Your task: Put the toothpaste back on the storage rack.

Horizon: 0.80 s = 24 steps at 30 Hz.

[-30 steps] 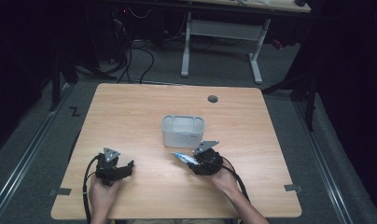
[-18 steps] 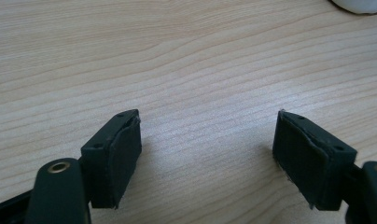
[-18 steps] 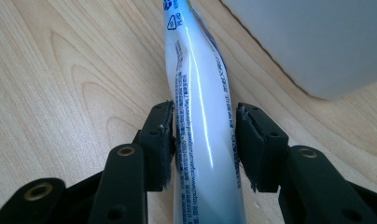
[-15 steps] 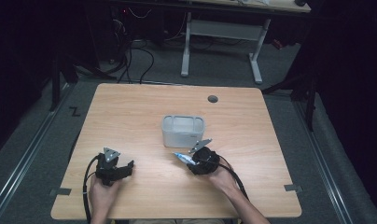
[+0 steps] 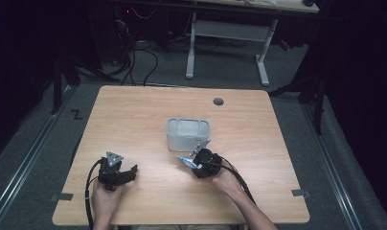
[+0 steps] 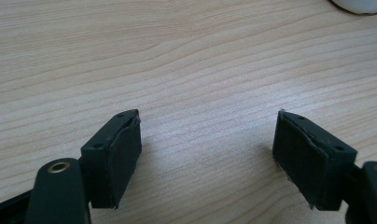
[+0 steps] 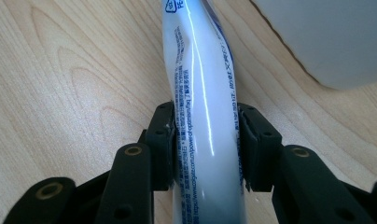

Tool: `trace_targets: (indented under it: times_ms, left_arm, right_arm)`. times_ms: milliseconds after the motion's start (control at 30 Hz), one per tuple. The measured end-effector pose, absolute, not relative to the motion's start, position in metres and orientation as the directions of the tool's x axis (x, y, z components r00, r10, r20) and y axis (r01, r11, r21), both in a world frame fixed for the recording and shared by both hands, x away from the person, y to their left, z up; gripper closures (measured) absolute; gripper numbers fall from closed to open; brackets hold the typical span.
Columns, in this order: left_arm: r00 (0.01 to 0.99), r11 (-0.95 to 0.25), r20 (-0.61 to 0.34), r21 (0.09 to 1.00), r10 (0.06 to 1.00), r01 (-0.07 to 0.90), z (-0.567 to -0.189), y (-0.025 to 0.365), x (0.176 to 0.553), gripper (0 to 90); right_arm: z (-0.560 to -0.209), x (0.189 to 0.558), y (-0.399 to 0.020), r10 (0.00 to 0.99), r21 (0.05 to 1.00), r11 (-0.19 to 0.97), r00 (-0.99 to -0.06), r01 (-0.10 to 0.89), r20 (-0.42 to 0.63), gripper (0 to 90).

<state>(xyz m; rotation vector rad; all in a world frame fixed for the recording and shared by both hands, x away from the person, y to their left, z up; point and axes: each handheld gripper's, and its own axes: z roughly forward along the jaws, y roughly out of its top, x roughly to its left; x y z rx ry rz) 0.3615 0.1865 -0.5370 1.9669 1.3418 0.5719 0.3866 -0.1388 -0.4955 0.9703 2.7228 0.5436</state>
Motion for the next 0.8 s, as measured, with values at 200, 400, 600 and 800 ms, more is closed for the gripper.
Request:
trace_targets:
  times_ms: [200,400,600,800]
  left_arm:
    - [0.372,-0.235,-0.021,0.740,0.928,0.630,-0.537,0.187,0.362,24.1]
    - [0.373,-0.238,-0.019,0.740,0.928,0.630,-0.537,0.187,0.362,24.1]
    - [0.372,-0.236,-0.021,0.740,0.928,0.630,-0.537,0.187,0.362,24.1]
    - [0.373,-0.233,-0.025,0.740,0.928,0.631,-0.537,0.187,0.362,24.1]
  right_arm:
    - [-0.495,0.388,-0.138,0.638,0.394,0.719,-0.769,0.572,-0.049,65.8]
    - [-0.494,0.386,-0.139,0.631,0.404,0.720,-0.775,0.564,-0.042,68.0]
    - [-0.489,0.385,-0.143,0.629,0.429,0.703,-0.778,0.567,-0.002,68.4]
    - [-0.476,0.380,-0.151,0.630,0.482,0.674,-0.776,0.560,0.020,68.3]
